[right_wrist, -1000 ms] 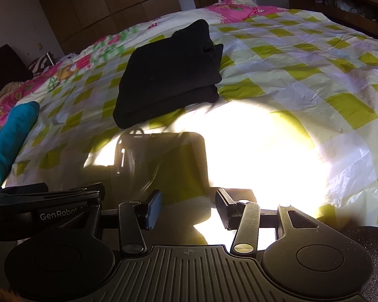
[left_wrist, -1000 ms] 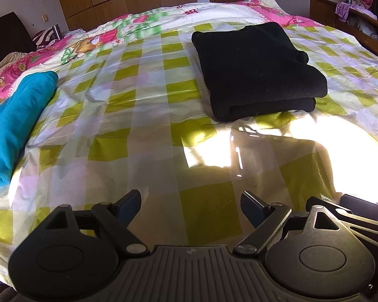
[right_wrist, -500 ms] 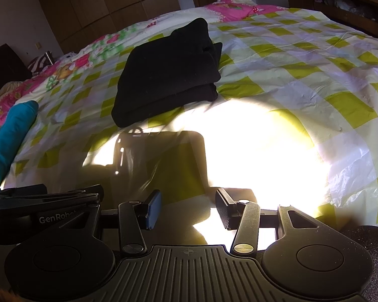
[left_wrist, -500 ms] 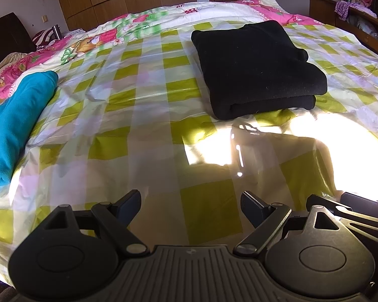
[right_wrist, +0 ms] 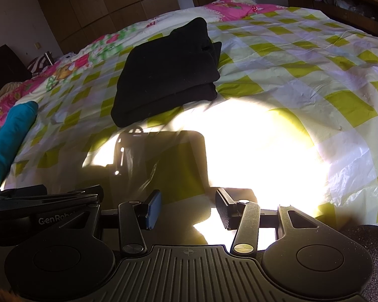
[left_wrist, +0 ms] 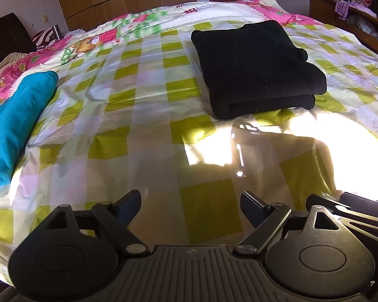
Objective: Fold small clothes
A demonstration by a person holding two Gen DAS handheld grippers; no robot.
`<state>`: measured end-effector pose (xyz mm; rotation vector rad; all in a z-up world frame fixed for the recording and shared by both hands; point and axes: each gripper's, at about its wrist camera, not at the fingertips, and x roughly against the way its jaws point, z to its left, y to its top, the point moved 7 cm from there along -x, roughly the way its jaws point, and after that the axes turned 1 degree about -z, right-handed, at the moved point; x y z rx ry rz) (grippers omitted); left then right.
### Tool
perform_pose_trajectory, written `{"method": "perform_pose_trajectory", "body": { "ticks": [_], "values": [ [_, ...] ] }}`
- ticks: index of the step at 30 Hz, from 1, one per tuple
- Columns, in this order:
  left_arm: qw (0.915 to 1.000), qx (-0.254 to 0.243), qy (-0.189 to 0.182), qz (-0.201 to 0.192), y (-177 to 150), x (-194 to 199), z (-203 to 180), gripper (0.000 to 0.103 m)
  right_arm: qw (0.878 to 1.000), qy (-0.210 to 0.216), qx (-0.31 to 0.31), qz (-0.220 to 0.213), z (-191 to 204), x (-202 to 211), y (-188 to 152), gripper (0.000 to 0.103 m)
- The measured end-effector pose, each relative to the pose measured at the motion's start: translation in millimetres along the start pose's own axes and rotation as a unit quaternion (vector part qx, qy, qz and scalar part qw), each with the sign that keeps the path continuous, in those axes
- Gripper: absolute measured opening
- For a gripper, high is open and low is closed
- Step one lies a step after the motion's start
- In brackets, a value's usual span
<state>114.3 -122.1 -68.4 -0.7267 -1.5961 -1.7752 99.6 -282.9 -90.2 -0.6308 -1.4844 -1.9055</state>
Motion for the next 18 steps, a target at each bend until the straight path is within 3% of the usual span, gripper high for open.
{"method": "perform_pose_trajectory", "body": {
  "ticks": [18],
  "values": [
    [1.0, 0.003, -0.002, 0.002, -1.7, 0.5, 1.0, 0.097, 1.0, 0.0, -0.003, 0.0, -0.4, -0.1, -0.3, 0.047]
  ]
}}
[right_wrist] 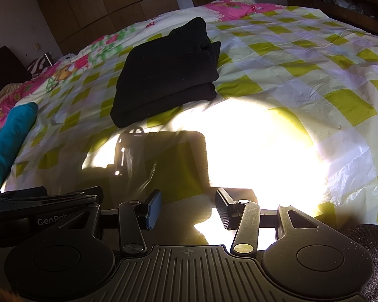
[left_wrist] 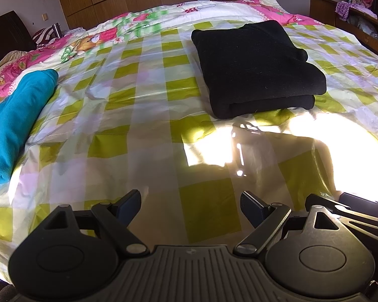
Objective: Fold small clothes
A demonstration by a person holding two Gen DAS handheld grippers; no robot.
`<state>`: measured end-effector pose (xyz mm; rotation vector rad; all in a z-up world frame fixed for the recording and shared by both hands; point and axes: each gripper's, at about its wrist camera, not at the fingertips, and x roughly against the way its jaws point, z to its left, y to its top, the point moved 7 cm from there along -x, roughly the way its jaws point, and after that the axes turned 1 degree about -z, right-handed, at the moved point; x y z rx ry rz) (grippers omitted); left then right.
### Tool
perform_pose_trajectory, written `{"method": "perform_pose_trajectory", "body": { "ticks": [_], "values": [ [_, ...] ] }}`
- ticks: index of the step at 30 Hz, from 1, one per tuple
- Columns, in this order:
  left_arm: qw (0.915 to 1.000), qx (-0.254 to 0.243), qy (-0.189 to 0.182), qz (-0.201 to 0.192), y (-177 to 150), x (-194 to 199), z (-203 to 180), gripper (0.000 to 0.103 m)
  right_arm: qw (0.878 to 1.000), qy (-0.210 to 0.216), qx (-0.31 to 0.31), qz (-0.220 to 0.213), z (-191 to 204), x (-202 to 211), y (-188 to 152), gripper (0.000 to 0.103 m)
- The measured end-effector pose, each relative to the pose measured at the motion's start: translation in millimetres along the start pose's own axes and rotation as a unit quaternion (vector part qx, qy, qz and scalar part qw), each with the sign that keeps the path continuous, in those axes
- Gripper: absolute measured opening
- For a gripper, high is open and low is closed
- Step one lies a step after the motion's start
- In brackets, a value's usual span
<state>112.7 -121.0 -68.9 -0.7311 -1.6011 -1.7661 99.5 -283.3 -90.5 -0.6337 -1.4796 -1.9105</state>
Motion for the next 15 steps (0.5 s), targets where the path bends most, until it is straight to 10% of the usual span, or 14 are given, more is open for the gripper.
{"method": "perform_pose_trajectory", "body": {
  "ticks": [15],
  "values": [
    [1.0, -0.001, 0.006, -0.002, 0.4, 1.4, -0.8, 0.097, 1.0, 0.0, -0.001, 0.0, -0.2, 0.1, 0.1, 0.047]
  ]
}}
